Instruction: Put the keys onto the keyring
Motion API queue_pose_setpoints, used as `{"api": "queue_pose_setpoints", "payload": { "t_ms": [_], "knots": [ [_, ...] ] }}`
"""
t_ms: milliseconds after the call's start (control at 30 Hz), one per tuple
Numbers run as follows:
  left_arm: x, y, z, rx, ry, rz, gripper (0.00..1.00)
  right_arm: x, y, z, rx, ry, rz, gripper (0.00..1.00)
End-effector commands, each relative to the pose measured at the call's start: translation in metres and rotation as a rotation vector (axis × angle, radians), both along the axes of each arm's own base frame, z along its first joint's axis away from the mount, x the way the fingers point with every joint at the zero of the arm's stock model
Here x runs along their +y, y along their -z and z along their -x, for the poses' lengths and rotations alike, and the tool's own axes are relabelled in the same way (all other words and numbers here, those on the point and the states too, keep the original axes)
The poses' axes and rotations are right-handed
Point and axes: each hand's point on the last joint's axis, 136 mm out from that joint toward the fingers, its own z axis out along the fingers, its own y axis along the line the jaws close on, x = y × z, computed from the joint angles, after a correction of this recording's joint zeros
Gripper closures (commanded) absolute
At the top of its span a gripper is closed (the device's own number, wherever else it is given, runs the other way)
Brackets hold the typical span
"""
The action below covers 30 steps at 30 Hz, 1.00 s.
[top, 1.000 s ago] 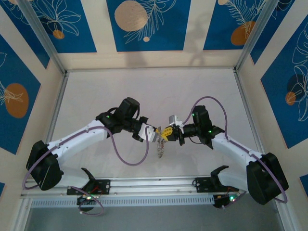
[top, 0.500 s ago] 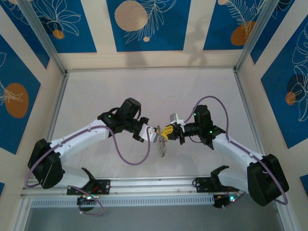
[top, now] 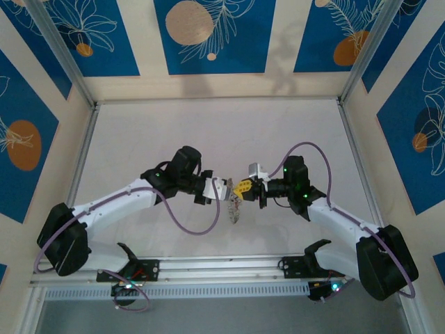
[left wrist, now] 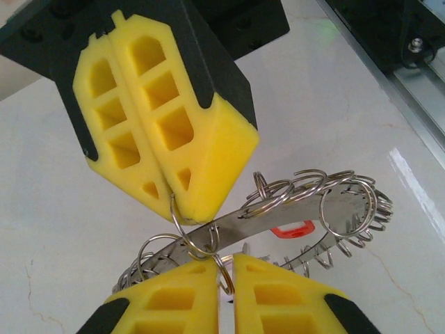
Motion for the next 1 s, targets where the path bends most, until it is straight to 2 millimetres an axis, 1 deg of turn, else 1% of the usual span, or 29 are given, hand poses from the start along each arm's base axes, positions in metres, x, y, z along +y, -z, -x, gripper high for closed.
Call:
{"api": "queue_pose_setpoints", "payload": {
  "t_ms": [0, 100, 167, 267, 433, 500, 600, 733, 800, 833, 967],
  "knots": [
    [-0.006, -0.016, 0.015, 0.058, 0.022, 0.083, 0.87, -0.002, -0.013, -0.008, -0.067, 0.051, -0.029, 1.0],
    [-0.004, -0.021, 0.013, 0.08, -0.003, 0.117, 0.86, -0.003, -0.012, -0.007, -0.073, 0.058, -0.03, 1.0],
    [-0.002, -0.024, 0.013, 0.09, -0.01, 0.145, 0.88, -0.003, -0.011, -0.006, -0.074, 0.058, -0.031, 1.0],
    [-0.001, -0.025, 0.01, 0.095, -0.04, 0.161, 0.87, -0.003, -0.011, -0.005, -0.082, 0.056, -0.034, 1.0],
    [0.001, -0.022, 0.008, 0.126, -0.074, 0.17, 0.81, -0.001, -0.013, -0.002, -0.108, 0.043, -0.046, 1.0],
    [0.001, -0.022, 0.004, 0.128, -0.097, 0.181, 0.81, 0.0, -0.013, -0.002, -0.114, 0.038, -0.046, 1.0],
    [0.002, -0.024, -0.005, 0.135, -0.149, 0.197, 0.77, 0.001, -0.014, 0.0, -0.125, 0.035, -0.049, 1.0],
    [0.004, -0.028, -0.016, 0.177, -0.202, 0.228, 0.76, 0.003, -0.014, 0.001, -0.141, 0.031, -0.047, 1.0],
    [0.004, -0.031, -0.016, 0.191, -0.2, 0.245, 0.75, 0.004, -0.013, 0.001, -0.144, 0.032, -0.041, 1.0],
    [0.003, -0.031, -0.015, 0.195, -0.191, 0.244, 0.74, 0.004, -0.013, 0.002, -0.148, 0.032, -0.041, 1.0],
    [0.002, -0.027, -0.009, 0.221, -0.158, 0.219, 0.74, 0.005, -0.012, 0.0, -0.156, 0.042, -0.038, 1.0]
  ]
}}
